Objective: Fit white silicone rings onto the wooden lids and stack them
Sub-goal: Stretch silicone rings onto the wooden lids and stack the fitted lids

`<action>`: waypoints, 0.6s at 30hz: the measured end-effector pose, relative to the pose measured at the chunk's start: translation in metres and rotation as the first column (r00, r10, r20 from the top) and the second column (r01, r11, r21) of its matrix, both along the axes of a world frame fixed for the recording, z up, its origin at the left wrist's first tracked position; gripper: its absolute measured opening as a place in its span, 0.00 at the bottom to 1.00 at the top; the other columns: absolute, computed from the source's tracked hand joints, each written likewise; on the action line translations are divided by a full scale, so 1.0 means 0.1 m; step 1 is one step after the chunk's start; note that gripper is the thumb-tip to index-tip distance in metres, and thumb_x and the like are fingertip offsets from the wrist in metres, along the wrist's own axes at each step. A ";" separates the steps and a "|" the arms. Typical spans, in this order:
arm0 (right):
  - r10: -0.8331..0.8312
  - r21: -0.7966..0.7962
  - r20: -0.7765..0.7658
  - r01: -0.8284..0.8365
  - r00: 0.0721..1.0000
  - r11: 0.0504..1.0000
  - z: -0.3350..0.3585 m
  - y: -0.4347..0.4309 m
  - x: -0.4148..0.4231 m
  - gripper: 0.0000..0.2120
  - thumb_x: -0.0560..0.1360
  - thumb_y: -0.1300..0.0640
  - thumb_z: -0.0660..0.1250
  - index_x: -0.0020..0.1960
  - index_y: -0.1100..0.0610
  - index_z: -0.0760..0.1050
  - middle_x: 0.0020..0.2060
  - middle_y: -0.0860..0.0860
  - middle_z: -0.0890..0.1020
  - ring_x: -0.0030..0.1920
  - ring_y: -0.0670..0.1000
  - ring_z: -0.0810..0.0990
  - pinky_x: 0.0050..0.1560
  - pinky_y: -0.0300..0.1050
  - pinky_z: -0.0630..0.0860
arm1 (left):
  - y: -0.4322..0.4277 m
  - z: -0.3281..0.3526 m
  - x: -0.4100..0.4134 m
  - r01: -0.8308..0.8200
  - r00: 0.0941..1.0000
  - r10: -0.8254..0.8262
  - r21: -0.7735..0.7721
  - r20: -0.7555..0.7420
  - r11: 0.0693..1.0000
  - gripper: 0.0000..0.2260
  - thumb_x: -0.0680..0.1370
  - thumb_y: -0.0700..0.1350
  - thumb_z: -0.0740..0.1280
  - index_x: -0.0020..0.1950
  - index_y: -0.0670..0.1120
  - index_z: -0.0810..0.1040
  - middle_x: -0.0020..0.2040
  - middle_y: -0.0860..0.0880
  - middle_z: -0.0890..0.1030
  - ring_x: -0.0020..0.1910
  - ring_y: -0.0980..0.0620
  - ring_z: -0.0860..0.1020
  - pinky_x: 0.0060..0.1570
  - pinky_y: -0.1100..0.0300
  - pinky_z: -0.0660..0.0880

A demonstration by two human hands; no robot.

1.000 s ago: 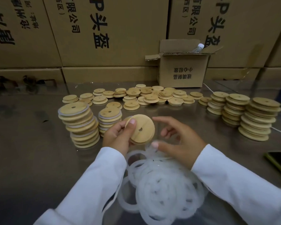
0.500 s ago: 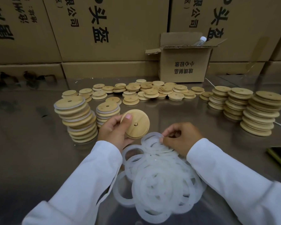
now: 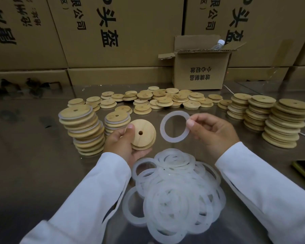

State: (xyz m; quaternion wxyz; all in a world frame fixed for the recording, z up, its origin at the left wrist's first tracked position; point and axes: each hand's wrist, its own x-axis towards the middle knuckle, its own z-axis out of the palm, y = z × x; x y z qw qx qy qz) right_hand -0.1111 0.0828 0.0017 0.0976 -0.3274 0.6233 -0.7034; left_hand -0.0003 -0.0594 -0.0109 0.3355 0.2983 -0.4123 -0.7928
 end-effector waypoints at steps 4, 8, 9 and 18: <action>0.174 0.083 0.199 -0.194 0.964 0.978 -0.01 -0.05 0.11 0.05 0.69 0.63 0.69 0.37 0.55 0.80 0.31 0.50 0.83 0.35 0.49 0.80 0.46 0.46 0.76 | 0.08 0.01 0.03 0.188 0.981 -0.186 -0.048 0.055 0.981 0.04 0.77 0.40 0.64 0.48 0.40 0.76 0.50 0.37 0.78 0.41 0.40 0.81 0.27 0.49 0.79; 0.119 0.118 0.243 -0.151 0.963 0.981 -0.01 -0.08 0.16 0.08 0.70 0.65 0.69 0.34 0.56 0.80 0.30 0.52 0.81 0.34 0.51 0.77 0.46 0.49 0.72 | 0.14 0.03 0.05 0.323 0.942 -0.316 -0.053 0.118 0.945 0.03 0.76 0.40 0.64 0.47 0.42 0.77 0.42 0.40 0.80 0.30 0.44 0.82 0.24 0.51 0.78; 0.102 0.120 0.247 -0.134 0.964 0.984 0.00 -0.09 0.17 0.08 0.70 0.64 0.69 0.33 0.56 0.79 0.30 0.52 0.81 0.34 0.51 0.77 0.45 0.48 0.73 | 0.15 0.04 0.05 0.341 0.935 -0.335 -0.037 0.117 0.939 0.05 0.76 0.41 0.64 0.50 0.42 0.77 0.44 0.40 0.80 0.30 0.44 0.82 0.24 0.51 0.78; -0.042 0.094 0.185 0.024 0.982 0.995 -0.01 -0.11 0.20 0.09 0.69 0.64 0.71 0.31 0.58 0.77 0.22 0.47 0.79 0.23 0.42 0.74 0.27 0.32 0.72 | 0.18 0.01 0.06 0.440 0.898 -0.432 -0.128 0.085 0.889 0.10 0.70 0.48 0.67 0.47 0.44 0.79 0.39 0.44 0.84 0.34 0.45 0.83 0.26 0.53 0.79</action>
